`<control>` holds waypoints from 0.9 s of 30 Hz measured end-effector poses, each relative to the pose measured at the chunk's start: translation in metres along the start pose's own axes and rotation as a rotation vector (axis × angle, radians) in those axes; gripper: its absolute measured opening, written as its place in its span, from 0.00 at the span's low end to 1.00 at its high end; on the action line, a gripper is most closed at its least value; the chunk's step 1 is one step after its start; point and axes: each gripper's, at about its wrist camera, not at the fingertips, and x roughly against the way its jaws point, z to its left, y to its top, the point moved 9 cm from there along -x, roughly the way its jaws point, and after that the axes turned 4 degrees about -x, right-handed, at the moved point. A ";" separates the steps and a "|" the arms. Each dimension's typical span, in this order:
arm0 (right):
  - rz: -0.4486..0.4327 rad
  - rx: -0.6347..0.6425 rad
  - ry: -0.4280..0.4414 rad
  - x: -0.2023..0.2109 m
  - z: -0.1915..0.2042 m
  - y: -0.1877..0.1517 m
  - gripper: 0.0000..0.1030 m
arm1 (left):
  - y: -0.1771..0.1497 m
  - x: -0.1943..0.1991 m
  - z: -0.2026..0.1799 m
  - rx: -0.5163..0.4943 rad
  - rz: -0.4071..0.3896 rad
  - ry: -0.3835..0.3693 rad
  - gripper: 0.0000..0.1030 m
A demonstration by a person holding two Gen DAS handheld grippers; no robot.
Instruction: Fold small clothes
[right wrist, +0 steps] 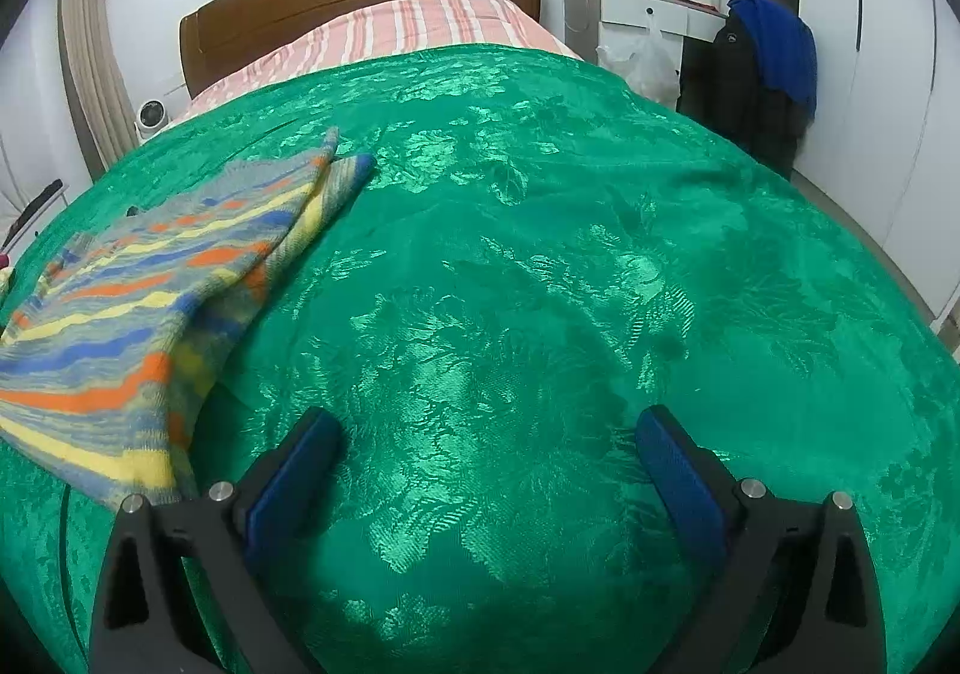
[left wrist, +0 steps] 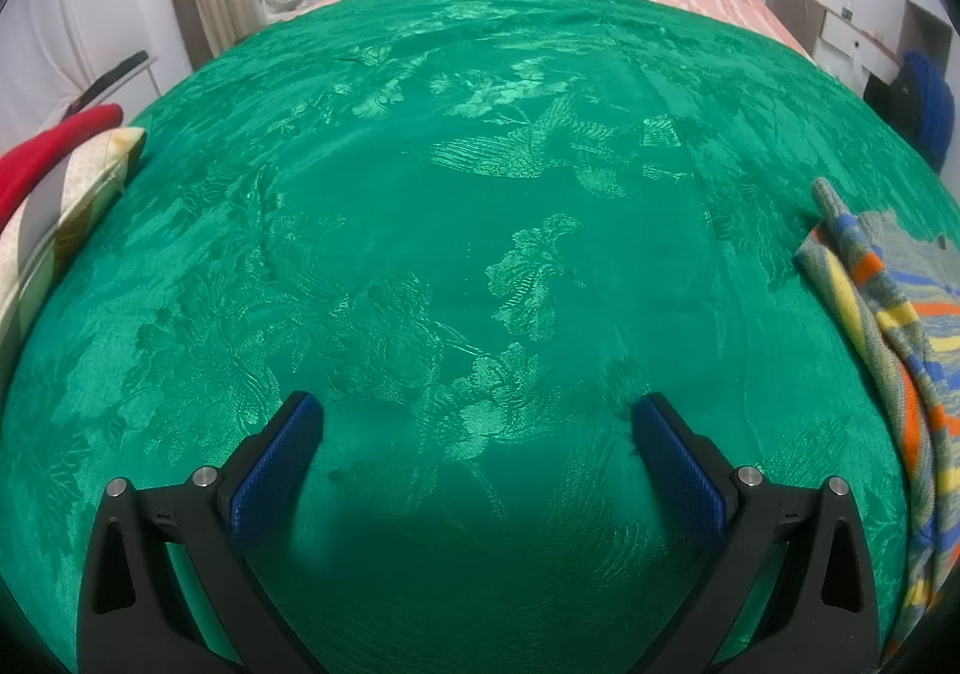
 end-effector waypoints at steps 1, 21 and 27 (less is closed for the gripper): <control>-0.002 -0.001 0.003 0.001 0.000 0.000 0.96 | 0.000 0.000 0.000 0.000 0.000 0.000 1.00; -0.014 -0.006 0.036 0.005 -0.005 -0.001 0.97 | -0.010 0.010 0.000 0.067 0.047 0.059 1.00; -0.014 0.005 0.022 0.006 -0.003 -0.001 0.97 | -0.053 0.072 -0.018 0.088 -0.017 0.122 0.99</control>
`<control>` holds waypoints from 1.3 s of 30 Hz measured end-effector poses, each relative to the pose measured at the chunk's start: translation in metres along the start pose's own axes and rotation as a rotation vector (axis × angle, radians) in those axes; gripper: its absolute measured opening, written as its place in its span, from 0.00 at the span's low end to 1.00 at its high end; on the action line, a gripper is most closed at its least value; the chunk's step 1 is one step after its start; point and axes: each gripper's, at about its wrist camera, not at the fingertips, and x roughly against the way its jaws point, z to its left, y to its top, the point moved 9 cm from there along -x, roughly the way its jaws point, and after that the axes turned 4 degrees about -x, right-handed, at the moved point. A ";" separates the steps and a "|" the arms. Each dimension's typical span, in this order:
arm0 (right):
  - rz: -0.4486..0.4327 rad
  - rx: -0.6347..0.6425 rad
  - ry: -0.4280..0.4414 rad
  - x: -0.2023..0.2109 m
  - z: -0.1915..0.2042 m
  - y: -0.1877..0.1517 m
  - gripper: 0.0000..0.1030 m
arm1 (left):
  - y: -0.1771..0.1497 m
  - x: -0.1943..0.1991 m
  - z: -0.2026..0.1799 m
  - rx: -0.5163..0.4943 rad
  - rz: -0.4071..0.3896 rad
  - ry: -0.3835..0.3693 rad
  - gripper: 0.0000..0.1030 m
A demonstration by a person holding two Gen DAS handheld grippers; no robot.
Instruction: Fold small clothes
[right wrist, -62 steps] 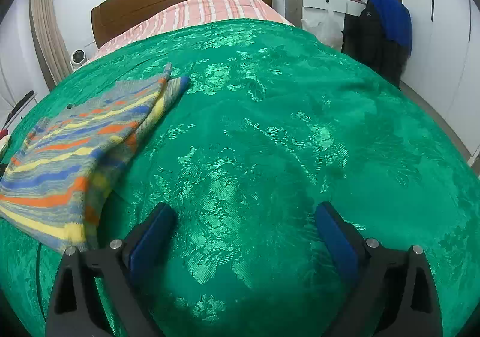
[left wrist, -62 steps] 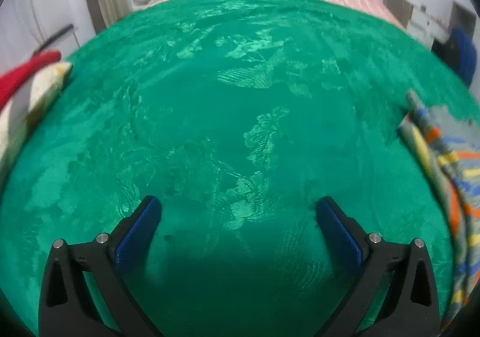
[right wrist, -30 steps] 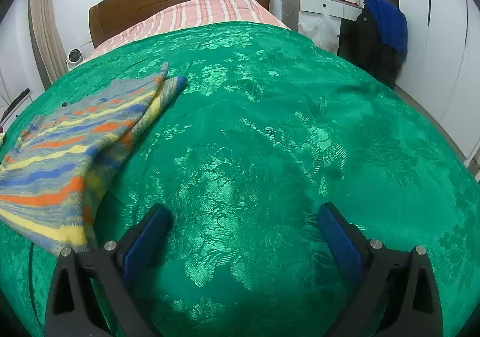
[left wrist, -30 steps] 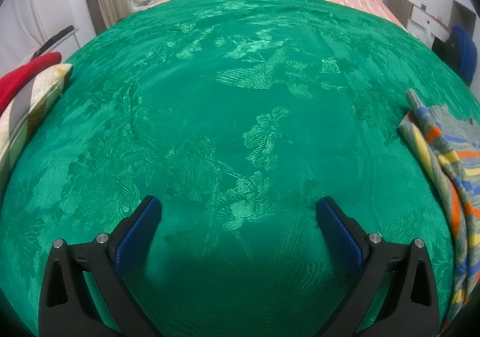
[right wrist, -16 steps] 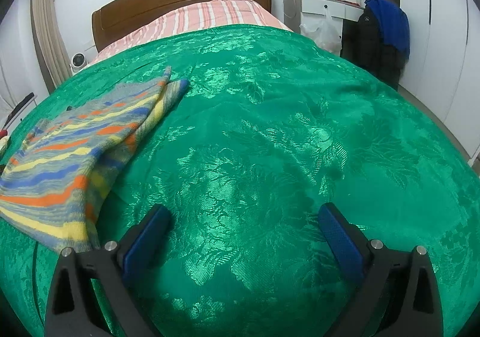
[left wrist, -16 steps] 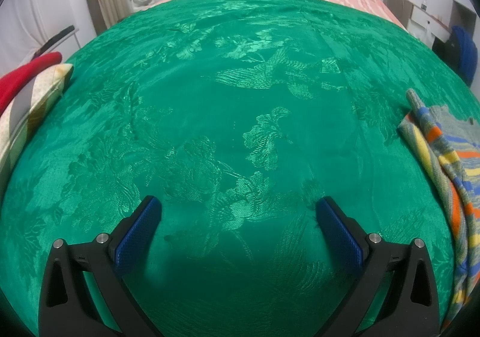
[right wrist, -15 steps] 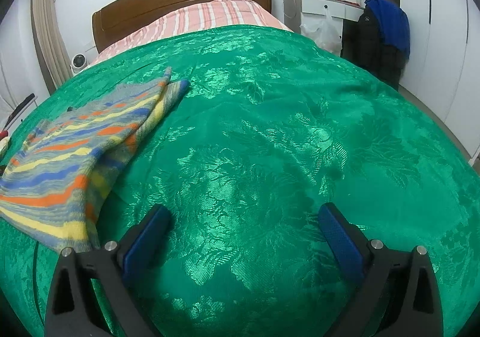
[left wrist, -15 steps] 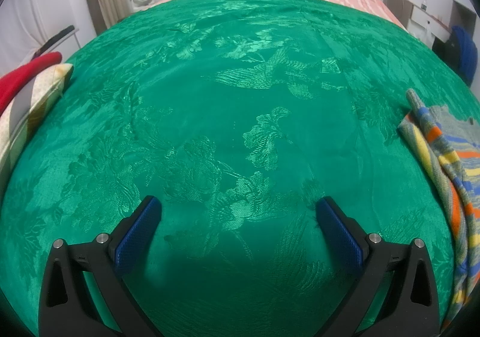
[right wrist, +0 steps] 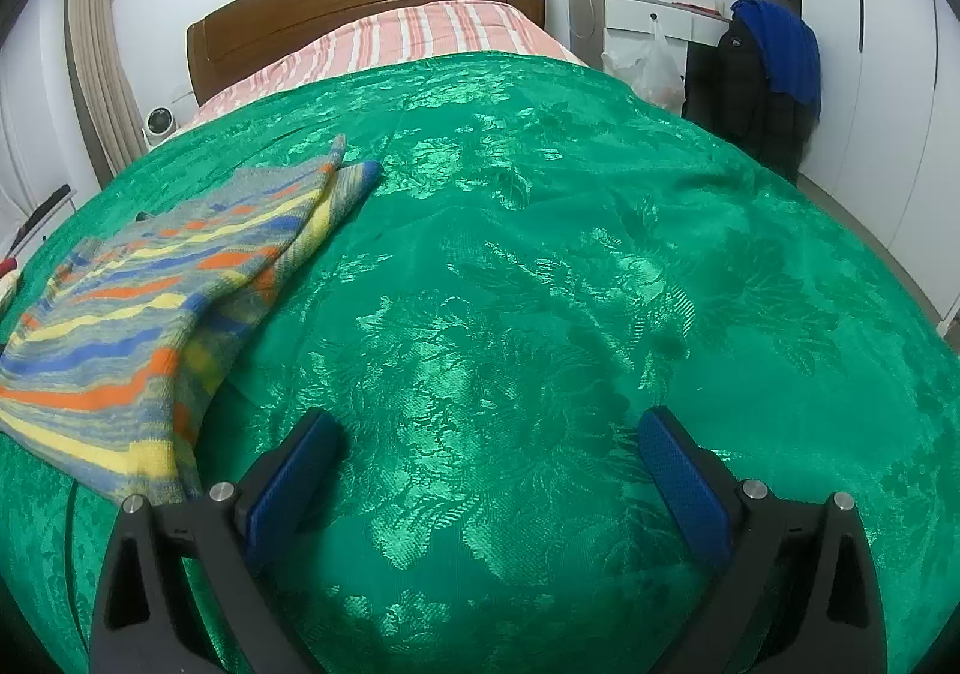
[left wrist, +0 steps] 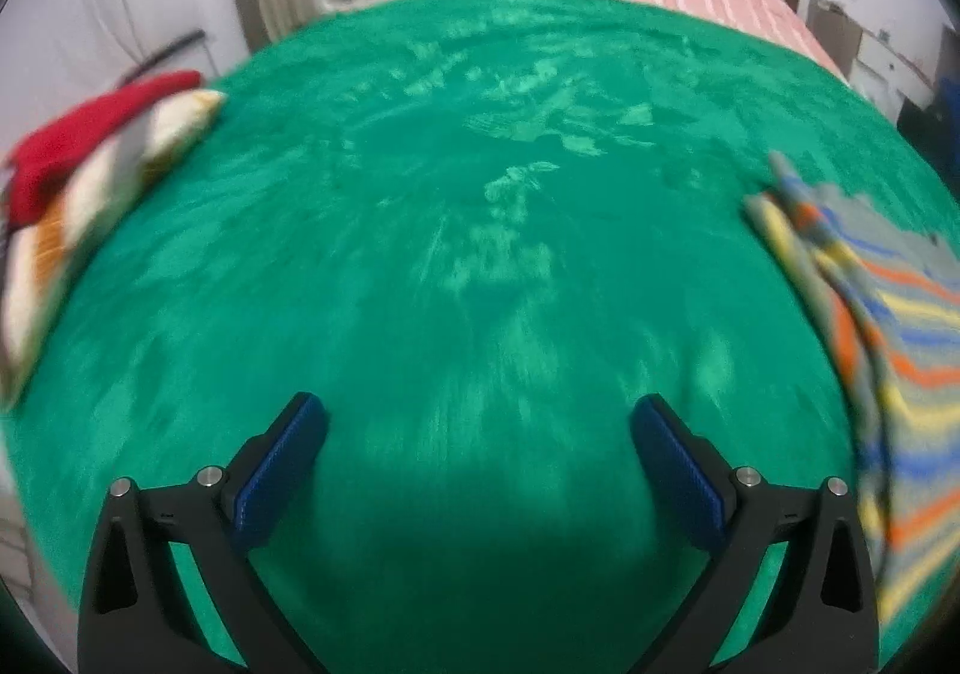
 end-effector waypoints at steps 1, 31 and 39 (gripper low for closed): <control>0.002 0.001 0.000 0.000 0.000 0.000 0.97 | -0.008 0.015 -0.004 0.002 -0.022 0.014 0.99; -0.069 -0.216 0.279 0.082 -0.009 0.036 0.96 | -0.068 0.146 -0.469 -0.895 -0.275 -0.399 0.75; 0.241 -0.220 0.570 0.005 0.036 0.085 0.81 | -0.063 0.136 -0.467 -0.737 -0.200 -0.500 0.12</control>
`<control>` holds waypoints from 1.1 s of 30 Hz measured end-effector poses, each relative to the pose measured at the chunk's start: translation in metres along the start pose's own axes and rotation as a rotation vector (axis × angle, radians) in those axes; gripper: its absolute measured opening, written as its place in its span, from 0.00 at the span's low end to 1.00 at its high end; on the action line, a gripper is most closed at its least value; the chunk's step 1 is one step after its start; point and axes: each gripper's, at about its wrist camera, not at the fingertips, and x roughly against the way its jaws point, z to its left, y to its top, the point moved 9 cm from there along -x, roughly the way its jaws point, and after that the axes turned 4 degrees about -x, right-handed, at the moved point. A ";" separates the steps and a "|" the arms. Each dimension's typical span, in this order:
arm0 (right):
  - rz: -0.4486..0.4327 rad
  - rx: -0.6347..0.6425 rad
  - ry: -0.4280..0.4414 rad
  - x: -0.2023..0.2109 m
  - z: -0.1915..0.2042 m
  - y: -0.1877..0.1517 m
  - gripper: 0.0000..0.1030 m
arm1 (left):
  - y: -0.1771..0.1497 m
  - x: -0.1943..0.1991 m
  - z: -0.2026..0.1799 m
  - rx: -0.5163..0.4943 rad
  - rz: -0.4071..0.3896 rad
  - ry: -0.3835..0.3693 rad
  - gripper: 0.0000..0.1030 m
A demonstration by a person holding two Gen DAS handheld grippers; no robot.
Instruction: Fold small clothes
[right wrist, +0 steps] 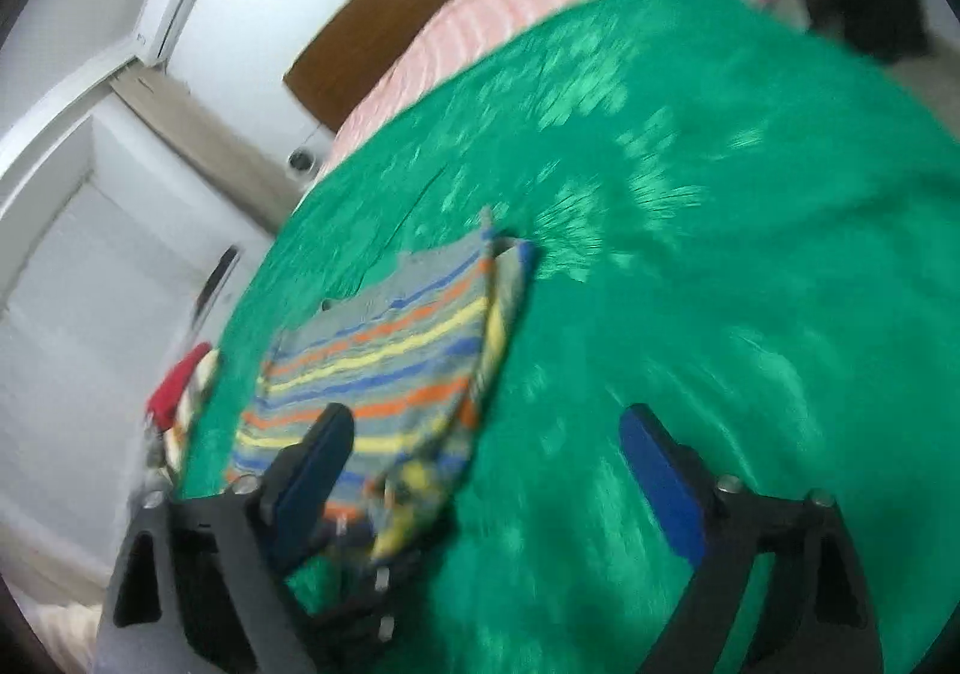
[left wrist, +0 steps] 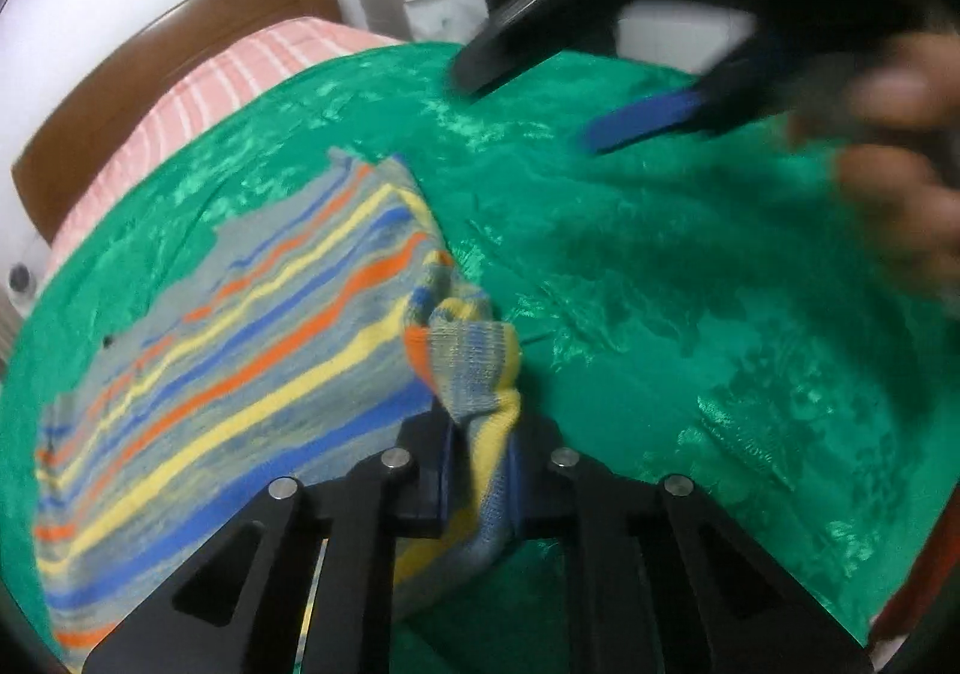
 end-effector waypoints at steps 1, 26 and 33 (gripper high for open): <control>0.022 -0.006 0.005 -0.015 0.000 0.007 0.80 | 0.000 0.002 0.001 0.013 -0.005 -0.010 0.11; 0.322 0.367 0.159 -0.266 0.316 -0.053 0.11 | -0.176 0.127 0.226 0.690 0.019 0.141 0.29; 0.293 0.218 0.244 -0.274 0.317 -0.063 0.42 | -0.192 0.161 0.241 0.710 -0.041 0.176 0.78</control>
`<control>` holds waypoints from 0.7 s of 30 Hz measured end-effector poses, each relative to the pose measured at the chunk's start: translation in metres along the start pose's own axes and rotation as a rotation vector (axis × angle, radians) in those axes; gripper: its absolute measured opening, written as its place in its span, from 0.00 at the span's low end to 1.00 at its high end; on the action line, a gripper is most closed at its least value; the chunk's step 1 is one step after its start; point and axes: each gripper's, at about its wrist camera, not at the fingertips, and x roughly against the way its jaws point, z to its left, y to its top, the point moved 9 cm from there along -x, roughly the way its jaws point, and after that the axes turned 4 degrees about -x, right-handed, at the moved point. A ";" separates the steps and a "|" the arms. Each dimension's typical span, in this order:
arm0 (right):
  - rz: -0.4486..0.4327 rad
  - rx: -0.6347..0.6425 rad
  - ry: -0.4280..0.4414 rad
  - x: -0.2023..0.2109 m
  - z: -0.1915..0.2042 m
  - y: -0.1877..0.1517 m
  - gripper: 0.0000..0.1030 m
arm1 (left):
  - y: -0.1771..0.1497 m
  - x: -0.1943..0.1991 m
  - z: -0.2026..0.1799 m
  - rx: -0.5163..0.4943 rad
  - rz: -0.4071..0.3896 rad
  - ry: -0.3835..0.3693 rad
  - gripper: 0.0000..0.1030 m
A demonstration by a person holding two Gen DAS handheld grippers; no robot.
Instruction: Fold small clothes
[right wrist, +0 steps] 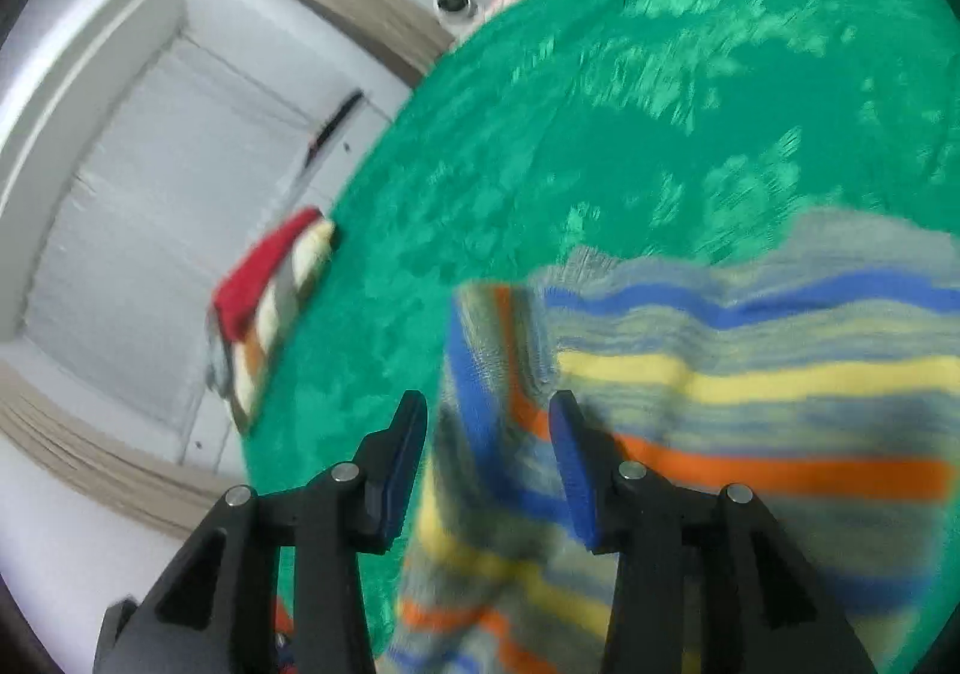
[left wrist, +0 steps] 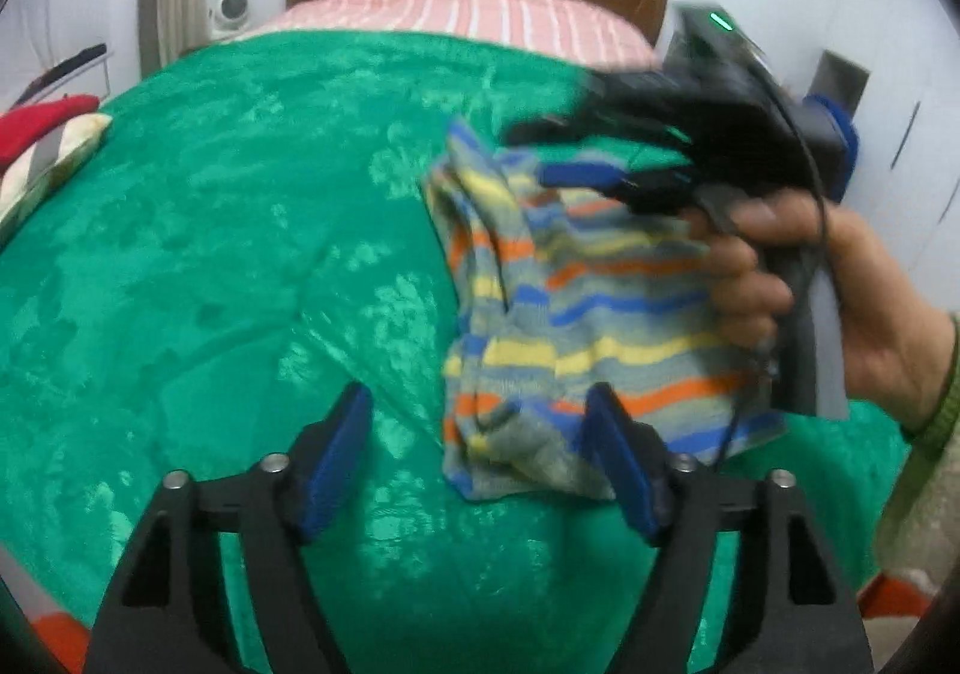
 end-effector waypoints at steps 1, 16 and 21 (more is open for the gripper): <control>-0.018 0.023 -0.018 0.013 0.000 0.000 0.42 | 0.003 0.003 -0.001 0.010 -0.016 -0.016 0.80; 0.016 0.329 -0.296 0.107 -0.049 -0.147 0.34 | -0.007 -0.026 0.024 0.020 0.145 0.127 0.47; -0.082 0.348 -0.305 0.136 -0.025 -0.110 0.34 | 0.049 -0.030 0.014 -0.020 0.054 0.040 0.78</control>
